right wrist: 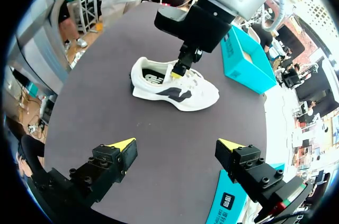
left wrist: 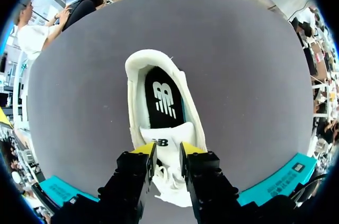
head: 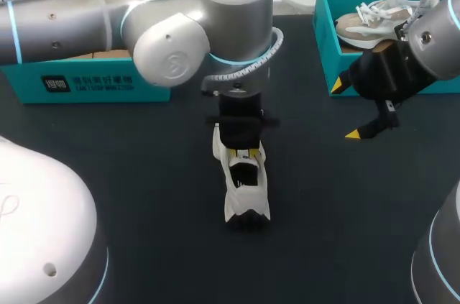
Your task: Take the shoe out of the shoebox, open the shoe tongue, remove and reinsert the insole, then place the shoe into the shoebox
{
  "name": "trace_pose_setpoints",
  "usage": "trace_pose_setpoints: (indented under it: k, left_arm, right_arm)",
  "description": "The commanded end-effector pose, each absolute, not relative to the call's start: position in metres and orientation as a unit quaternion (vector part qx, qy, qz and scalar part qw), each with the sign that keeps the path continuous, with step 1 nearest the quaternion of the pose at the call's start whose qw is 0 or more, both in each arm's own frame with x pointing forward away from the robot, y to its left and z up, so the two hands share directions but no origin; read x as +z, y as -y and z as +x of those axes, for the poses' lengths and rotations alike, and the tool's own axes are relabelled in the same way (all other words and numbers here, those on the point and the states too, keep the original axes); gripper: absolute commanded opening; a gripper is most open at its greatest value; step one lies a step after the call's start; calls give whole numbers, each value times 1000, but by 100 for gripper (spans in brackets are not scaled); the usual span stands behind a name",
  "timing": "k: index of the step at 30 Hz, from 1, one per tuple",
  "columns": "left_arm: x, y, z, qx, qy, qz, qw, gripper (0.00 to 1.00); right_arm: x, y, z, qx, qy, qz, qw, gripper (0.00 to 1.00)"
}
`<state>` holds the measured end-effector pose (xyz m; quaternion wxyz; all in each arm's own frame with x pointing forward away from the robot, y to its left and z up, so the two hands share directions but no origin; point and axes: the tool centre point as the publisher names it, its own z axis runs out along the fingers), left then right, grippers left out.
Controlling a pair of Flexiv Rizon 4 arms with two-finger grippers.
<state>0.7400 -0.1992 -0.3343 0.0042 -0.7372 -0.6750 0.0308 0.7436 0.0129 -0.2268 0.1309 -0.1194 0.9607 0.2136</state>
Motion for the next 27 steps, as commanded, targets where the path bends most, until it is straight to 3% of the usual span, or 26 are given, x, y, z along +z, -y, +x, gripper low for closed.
trace_pose_setpoints:
  k: [1, 5, 9, 10, 11, 12, 27]
  left_arm:
    - [-326, 198, 734, 41, 703, -710, 4, 35]
    - [-308, 186, 731, 86, 753, -652, 17, 34]
    - [-298, 177, 726, 116, 817, -565, 16, 40]
    - [-296, 175, 724, 119, 825, -552, 25, 49]
    - [-295, 173, 723, 127, 832, -540, 25, 93]
    - [-295, 173, 723, 127, 832, -540, 25, 100]
    - [-295, 176, 710, 110, 862, -494, 21, 100]
  right_arm:
    - [-228, -14, 743, 212, -961, -119, 132, 100]
    - [-228, -14, 743, 212, -961, -119, 132, 100]
    - [-228, -14, 743, 212, -961, -119, 132, 100]
    - [-228, -14, 743, 212, -961, -119, 132, 100]
    - [-228, -14, 743, 212, -961, -119, 132, 100]
    - [-228, -14, 743, 212, -961, -119, 132, 100]
    - [-228, -14, 743, 212, -961, -119, 132, 100]
